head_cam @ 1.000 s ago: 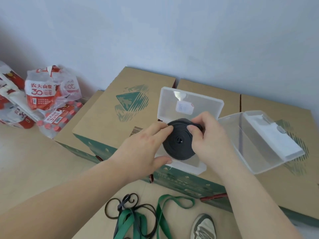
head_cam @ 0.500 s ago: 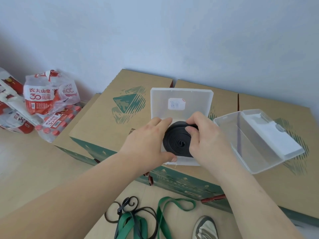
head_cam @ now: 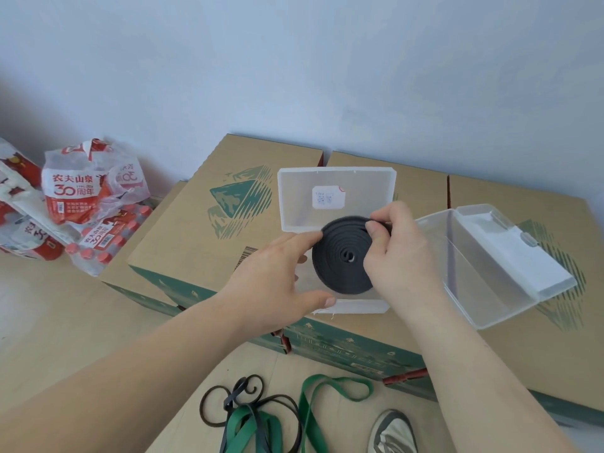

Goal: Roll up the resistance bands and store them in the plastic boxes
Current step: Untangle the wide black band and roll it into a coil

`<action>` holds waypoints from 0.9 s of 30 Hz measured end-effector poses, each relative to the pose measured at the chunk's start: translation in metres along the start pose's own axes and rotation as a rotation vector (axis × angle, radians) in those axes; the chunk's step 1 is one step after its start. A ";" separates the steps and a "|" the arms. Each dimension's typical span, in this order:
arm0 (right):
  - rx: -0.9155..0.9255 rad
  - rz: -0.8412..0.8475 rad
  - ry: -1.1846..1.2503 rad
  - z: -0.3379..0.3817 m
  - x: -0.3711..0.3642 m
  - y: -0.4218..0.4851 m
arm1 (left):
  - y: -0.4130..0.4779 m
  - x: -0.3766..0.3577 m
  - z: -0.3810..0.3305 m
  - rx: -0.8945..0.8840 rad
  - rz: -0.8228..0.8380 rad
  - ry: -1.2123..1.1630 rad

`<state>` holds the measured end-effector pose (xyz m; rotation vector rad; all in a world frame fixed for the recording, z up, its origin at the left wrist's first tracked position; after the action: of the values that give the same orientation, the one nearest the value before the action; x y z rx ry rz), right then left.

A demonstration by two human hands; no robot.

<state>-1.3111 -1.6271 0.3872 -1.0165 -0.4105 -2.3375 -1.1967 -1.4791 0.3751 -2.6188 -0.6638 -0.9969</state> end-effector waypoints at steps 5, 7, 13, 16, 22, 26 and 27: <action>0.025 0.105 -0.045 0.000 -0.003 0.001 | -0.005 -0.003 0.004 -0.006 -0.081 -0.053; 0.016 0.134 -0.070 -0.001 -0.006 0.000 | -0.007 -0.006 0.004 -0.043 -0.073 -0.028; -0.036 0.189 -0.087 -0.003 -0.003 0.002 | -0.006 -0.013 0.004 -0.068 -0.052 0.047; -0.038 0.249 -0.146 -0.004 -0.002 0.000 | 0.000 -0.012 0.000 -0.032 0.011 0.105; 0.033 0.282 -0.202 -0.003 -0.003 -0.010 | 0.012 -0.010 -0.012 -0.013 0.146 0.099; 0.087 0.306 -0.167 -0.008 -0.001 -0.012 | 0.015 -0.011 -0.012 0.020 0.162 0.069; 0.095 0.301 -0.159 -0.009 -0.001 -0.013 | 0.016 -0.011 -0.013 0.030 0.166 0.067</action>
<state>-1.3234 -1.6211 0.3797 -1.1366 -0.3950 -1.9608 -1.2027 -1.5016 0.3756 -2.5533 -0.4349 -1.0104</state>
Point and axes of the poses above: each hand's wrist, its own y-axis towards the middle knuckle, its own x-axis out of the back of the hand, z = x × y, the point moved 4 cm from there along y, towards the middle knuckle, and after that the axes turned 11 degrees about -y, right-handed, at the moved point
